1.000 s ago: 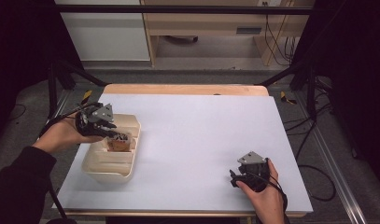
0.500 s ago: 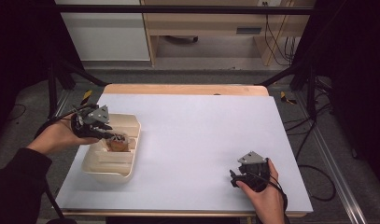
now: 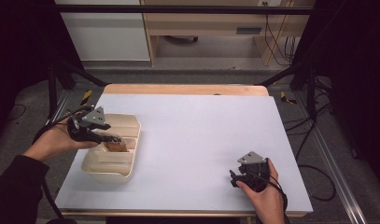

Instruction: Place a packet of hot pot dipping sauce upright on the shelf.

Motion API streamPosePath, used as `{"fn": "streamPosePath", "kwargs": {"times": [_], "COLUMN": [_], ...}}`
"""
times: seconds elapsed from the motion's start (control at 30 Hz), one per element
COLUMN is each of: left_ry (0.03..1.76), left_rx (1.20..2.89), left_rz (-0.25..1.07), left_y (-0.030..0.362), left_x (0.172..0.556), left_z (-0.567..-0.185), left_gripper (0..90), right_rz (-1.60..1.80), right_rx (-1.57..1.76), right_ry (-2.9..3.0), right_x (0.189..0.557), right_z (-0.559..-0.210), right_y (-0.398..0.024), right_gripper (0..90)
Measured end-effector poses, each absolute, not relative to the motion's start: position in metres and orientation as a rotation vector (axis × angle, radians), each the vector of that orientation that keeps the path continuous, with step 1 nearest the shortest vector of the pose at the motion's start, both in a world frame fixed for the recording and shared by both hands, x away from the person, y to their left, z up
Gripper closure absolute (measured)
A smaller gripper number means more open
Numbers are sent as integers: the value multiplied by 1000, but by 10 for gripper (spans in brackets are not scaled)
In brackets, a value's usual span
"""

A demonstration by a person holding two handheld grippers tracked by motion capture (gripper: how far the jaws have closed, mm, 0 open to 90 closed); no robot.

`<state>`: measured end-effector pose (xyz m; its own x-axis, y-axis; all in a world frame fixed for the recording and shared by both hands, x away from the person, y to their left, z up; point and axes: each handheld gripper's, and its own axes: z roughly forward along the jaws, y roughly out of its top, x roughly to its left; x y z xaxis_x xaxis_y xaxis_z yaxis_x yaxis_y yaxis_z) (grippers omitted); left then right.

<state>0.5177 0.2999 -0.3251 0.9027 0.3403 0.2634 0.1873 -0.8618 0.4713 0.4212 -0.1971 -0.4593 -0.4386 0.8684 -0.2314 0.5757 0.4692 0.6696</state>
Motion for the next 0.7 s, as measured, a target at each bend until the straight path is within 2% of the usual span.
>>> {"fn": "streamPosePath", "kwargs": {"times": [0.37,0.7], "left_ry": [362,391], "left_rx": [2549,2499], "left_rz": [534,603], "left_y": [290,251], "left_x": [507,488], "left_z": [-305,-300], "left_gripper": [411,213], "right_rz": [687,687], "right_rx": [1195,1193], "right_ry": [2162,2160], "right_x": [421,421], "right_z": [-459,-459], "right_y": [-197,-197], "right_gripper": [104,99]}}
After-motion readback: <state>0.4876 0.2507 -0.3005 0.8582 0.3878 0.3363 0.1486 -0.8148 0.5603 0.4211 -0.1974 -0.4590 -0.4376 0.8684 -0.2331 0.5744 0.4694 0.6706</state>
